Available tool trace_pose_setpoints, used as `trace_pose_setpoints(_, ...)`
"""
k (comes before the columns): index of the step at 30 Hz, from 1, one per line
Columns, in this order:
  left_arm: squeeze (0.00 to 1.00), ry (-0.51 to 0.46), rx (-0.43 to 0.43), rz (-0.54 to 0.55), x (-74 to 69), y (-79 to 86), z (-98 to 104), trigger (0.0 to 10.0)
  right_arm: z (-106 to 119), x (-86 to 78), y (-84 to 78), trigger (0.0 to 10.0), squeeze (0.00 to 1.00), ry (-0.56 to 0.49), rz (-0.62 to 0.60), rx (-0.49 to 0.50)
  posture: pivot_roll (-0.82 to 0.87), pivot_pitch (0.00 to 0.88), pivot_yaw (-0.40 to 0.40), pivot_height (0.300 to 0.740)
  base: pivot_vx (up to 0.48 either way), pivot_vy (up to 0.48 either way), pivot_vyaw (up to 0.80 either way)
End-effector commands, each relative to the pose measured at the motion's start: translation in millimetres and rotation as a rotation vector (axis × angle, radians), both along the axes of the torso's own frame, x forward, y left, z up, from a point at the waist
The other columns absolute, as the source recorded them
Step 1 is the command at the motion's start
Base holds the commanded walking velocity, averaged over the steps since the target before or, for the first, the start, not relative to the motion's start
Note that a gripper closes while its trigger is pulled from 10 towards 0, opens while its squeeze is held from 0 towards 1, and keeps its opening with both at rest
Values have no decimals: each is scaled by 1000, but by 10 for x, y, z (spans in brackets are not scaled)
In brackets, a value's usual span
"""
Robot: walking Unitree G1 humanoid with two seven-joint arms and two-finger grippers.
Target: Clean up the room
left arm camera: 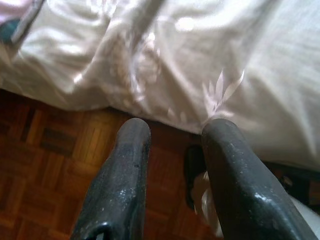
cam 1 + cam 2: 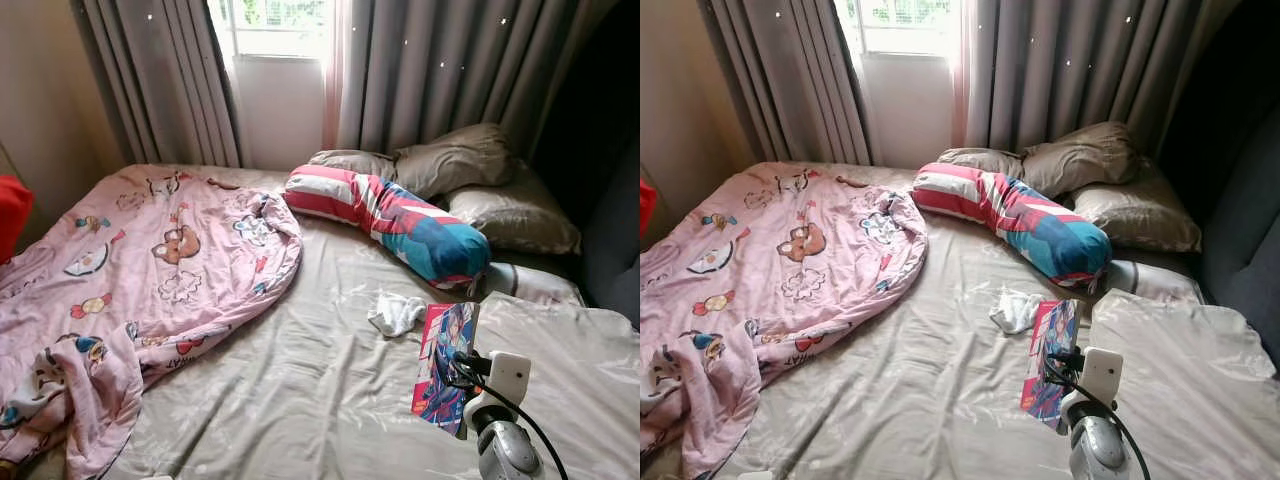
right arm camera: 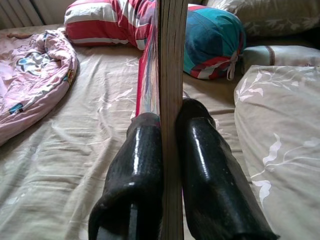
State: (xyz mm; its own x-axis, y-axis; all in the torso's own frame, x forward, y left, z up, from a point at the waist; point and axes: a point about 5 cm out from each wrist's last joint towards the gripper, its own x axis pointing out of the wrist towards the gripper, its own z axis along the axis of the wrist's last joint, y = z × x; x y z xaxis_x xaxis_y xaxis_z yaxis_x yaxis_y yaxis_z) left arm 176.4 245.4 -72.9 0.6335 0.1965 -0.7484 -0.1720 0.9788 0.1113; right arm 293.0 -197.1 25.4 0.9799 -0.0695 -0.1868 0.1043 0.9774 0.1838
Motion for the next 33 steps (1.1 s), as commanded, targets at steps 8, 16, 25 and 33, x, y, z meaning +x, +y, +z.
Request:
trace_pose_setpoints(8, 0, 43, 2, 9, -110, 49, -42, 10000, 62, 33, 12, 10000, 0, -42, 1, 3, -15, 0, -23, 658, 0, 0, 0)
trace_pose_setpoints(16, 0, 29, 4, 5, -39, 45, -12, 10000, 55, 28, 20, 10000, 0, -40, 4, 6, -15, 0, -22, 658, 0, 0, 0)
trace_pose_setpoints(25, 0, 4, -2, -10, 125, -39, 39, 10000, 49, 24, 22, 10000, 0, -38, 4, 10, -15, 0, -21, 658, 0, 0, 0)
trace_pose_setpoints(33, 0, -6, -3, -12, 182, -32, 69, 10000, 38, 16, 45, 10000, 0, -35, 15, 13, -16, 0, -18, 658, 0, 0, 0)
